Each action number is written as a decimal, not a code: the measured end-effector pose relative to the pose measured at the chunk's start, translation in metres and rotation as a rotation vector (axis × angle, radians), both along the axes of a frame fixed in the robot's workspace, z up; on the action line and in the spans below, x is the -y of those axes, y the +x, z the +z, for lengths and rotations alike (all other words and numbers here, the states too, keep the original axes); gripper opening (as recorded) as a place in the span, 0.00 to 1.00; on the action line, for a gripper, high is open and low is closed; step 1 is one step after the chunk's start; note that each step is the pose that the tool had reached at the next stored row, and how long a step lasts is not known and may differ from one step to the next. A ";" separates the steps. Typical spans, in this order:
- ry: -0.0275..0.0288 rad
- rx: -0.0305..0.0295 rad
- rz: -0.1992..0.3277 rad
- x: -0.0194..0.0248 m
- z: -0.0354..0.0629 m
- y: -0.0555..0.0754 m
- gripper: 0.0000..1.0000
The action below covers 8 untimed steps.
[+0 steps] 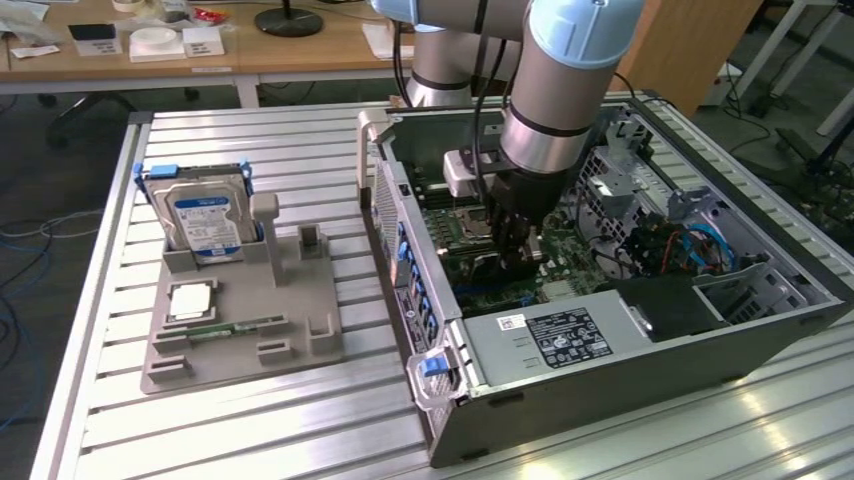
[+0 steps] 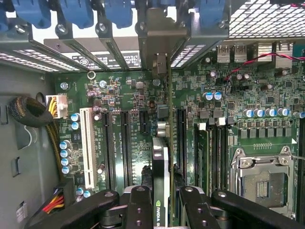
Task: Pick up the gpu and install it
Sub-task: 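Insert the gpu into the slot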
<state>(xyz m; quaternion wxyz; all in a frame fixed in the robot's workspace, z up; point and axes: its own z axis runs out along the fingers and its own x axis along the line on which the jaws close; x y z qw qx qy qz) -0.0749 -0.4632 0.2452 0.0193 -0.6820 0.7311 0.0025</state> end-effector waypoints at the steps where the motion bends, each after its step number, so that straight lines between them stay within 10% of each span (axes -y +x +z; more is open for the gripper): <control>1: -0.0001 -0.0001 0.000 0.0000 -0.0004 0.000 0.27; 8: -0.0004 -0.0001 0.000 0.0001 -0.0038 0.000 0.27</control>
